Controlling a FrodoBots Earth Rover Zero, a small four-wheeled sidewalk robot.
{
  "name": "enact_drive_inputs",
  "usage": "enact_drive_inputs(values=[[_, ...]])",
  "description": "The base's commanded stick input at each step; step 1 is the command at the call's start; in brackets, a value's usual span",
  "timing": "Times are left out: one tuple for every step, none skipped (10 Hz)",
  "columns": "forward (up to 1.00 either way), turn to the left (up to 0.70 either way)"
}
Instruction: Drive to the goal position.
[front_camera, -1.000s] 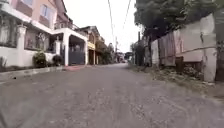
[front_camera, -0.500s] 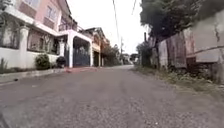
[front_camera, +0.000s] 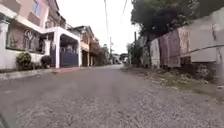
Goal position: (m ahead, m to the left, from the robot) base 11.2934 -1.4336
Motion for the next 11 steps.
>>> enact_drive_inputs(values=[[0.85,0.09],[0.85,0.09],[0.85,0.09],[0.85,0.09],[0.85,0.09],[0.85,0.09],[0.85,0.09],[0.85,0.09],[0.85,0.09],[0.85,0.09],[0.85,0.09]])
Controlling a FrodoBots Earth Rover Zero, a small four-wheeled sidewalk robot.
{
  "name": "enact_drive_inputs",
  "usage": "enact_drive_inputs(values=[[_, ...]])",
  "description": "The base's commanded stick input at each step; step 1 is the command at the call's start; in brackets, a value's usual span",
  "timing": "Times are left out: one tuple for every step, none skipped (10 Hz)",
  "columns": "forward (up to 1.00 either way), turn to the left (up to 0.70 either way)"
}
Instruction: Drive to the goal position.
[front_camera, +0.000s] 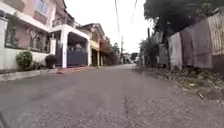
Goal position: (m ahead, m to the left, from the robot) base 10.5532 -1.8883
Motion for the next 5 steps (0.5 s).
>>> enact_drive_inputs(values=[[0.85,0.09],[0.85,0.09],[0.85,0.09],[0.85,0.08],[0.85,-0.06]])
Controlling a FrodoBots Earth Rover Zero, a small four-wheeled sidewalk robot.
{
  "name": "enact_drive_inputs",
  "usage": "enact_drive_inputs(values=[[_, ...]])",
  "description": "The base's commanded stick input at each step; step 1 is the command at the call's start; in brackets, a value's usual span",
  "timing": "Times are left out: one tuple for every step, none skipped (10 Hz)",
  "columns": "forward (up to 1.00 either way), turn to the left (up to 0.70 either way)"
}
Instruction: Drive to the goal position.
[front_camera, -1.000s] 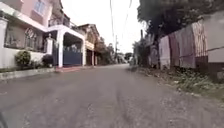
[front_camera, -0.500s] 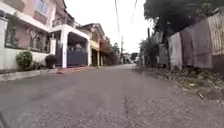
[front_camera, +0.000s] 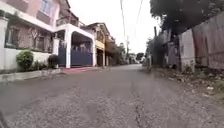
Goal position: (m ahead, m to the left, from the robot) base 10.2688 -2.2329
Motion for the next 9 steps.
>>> enact_drive_inputs(values=[[0.85,-0.19],[0.85,-0.17],[0.85,0.05],[0.85,0.09],[0.85,0.09],[0.85,0.09],[0.85,0.09],[0.85,0.09],[0.85,0.09]])
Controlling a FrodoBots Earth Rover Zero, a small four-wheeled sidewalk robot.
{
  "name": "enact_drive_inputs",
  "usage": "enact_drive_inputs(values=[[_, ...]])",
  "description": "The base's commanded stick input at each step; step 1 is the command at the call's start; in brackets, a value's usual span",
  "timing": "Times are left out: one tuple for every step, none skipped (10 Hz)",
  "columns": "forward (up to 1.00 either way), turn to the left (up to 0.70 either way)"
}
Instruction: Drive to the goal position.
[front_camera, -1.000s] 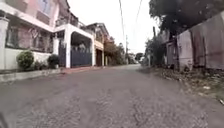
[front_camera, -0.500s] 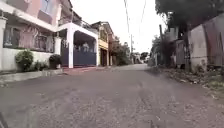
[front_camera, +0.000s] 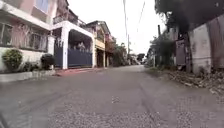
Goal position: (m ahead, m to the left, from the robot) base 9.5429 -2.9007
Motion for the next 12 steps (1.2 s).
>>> enact_drive_inputs(values=[[0.85,0.09],[0.85,0.09],[0.85,0.09],[0.85,0.09],[0.85,0.09],[0.85,0.09],[0.85,0.09],[0.85,-0.02],[0.85,-0.25],[0.85,-0.25],[0.85,-0.25],[0.85,-0.25]])
